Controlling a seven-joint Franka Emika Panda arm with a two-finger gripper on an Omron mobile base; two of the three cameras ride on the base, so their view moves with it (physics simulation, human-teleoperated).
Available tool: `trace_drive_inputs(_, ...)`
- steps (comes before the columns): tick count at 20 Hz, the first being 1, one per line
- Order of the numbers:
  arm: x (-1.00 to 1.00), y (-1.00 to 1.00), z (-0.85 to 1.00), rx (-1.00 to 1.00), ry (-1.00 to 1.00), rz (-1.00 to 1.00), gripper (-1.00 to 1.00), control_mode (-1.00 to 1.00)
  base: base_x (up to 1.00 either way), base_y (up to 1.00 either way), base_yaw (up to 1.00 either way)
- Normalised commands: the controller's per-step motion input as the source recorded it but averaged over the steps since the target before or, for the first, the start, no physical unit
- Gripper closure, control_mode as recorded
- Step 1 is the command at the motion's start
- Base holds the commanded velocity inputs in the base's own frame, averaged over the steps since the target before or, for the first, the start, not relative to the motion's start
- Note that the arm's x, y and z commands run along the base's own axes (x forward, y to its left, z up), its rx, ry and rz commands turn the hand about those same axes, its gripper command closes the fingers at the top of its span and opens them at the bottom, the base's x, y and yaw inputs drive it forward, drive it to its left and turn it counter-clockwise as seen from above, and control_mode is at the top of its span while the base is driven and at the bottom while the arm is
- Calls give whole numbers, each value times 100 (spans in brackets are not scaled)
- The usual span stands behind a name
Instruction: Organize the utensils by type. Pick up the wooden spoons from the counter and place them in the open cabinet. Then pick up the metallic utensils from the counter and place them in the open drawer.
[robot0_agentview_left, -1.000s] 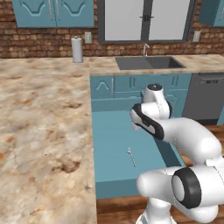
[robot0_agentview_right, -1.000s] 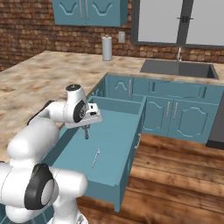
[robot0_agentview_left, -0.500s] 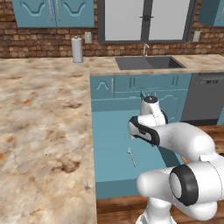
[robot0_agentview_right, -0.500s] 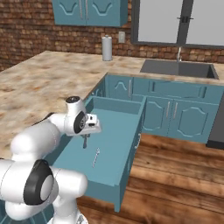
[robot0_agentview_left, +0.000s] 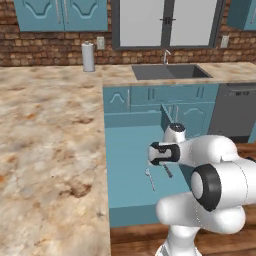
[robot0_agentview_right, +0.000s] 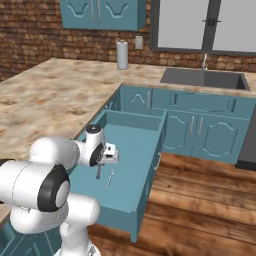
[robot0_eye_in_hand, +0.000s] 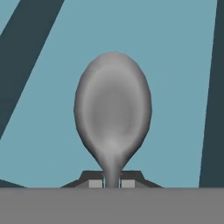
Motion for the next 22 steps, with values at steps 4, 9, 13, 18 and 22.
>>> trace_drive_inputs(4,31,2,-58,2,-2,-4,100,-100,0,0,0)
trace_drive_inputs(9,8,2,-36,0,-2,-9,100,-100,0,0,0)
trace_drive_inputs(13,16,0,-23,0,-1,-9,100,-100,0,0,0)
trace_drive_inputs(18,42,0,-20,0,-2,-9,100,-100,0,0,0)
trace_drive_inputs(22,35,0,-24,0,-5,-9,100,-100,0,0,0)
